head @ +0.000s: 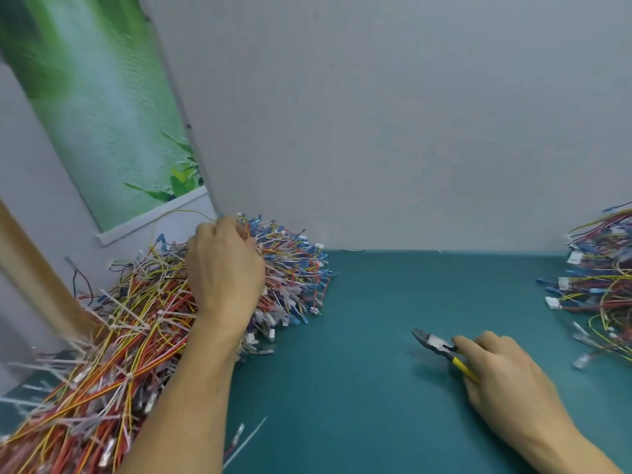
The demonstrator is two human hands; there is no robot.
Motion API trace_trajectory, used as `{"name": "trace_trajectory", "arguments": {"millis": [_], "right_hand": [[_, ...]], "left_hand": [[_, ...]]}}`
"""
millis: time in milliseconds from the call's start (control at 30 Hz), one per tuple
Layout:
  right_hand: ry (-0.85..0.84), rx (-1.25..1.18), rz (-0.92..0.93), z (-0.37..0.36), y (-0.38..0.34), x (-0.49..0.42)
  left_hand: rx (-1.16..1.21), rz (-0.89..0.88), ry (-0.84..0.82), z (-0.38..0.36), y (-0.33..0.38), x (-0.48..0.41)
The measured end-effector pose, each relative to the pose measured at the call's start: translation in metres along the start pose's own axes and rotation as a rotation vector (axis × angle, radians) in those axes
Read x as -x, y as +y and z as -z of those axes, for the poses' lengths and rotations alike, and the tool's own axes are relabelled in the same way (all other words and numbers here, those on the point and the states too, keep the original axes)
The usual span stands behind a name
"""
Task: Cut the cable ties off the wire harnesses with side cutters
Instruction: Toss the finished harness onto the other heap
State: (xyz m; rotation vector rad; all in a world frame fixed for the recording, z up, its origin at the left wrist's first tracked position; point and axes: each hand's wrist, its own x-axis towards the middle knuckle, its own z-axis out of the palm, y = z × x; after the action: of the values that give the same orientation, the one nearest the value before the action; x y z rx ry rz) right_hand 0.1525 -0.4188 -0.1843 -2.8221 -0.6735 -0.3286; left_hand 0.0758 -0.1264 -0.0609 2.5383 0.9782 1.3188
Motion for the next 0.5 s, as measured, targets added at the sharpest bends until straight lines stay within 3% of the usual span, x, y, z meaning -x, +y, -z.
{"name": "trace_trajectory", "arguments": {"millis": [167,267,400,500], "right_hand": [[0.078,-0.061,0.062,0.003,0.001,0.001],[0.135,-0.067,0.104,0.001,0.002,0.001],[0.126,-0.096,0.095,0.000,0.003,0.001],[0.109,-0.083,0.071,-0.001,0.004,0.001]], "left_hand": [[-0.216,0.145,-0.312,-0.023,-0.009,-0.028],[-0.271,0.170,-0.412,-0.032,-0.013,-0.032],[-0.163,0.129,-0.382,-0.028,-0.013,-0.038],[0.066,0.114,-0.216,-0.018,-0.006,-0.039]]}}
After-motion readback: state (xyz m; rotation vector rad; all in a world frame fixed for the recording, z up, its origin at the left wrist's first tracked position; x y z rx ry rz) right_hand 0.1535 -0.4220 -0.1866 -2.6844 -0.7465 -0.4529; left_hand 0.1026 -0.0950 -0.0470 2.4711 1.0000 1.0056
